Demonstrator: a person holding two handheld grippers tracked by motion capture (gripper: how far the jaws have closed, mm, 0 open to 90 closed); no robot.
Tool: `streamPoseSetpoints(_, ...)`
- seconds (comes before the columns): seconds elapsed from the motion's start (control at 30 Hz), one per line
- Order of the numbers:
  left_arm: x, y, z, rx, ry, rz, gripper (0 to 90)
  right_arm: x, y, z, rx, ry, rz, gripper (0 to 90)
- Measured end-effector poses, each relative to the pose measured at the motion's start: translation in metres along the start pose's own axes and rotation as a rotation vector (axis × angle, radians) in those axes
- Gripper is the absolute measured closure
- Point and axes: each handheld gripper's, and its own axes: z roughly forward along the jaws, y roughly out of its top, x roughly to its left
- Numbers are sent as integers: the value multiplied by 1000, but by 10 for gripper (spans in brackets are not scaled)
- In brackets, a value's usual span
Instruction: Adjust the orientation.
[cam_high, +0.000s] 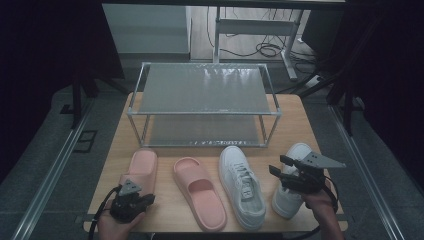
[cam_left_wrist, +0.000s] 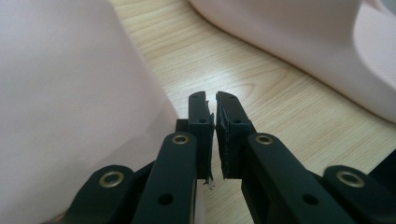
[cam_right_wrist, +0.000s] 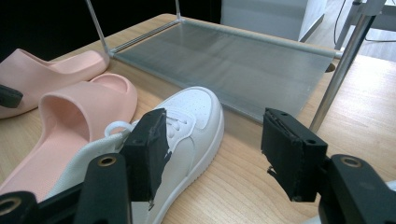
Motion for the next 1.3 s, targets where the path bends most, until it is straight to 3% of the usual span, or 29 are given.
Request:
streamPoseSetpoints(0.37,7,-11,-10,-4,18,-27,854,0,-1,1,8,0,1,414)
streamPoseSetpoints(0.83,31,-22,-24,-25,84,-97,848,0,-2,2,12,-2,0,414)
streamPoseSetpoints(1.3,52,-22,-29,-37,126,-136,863,0,-2,2,12,-4,0,414)
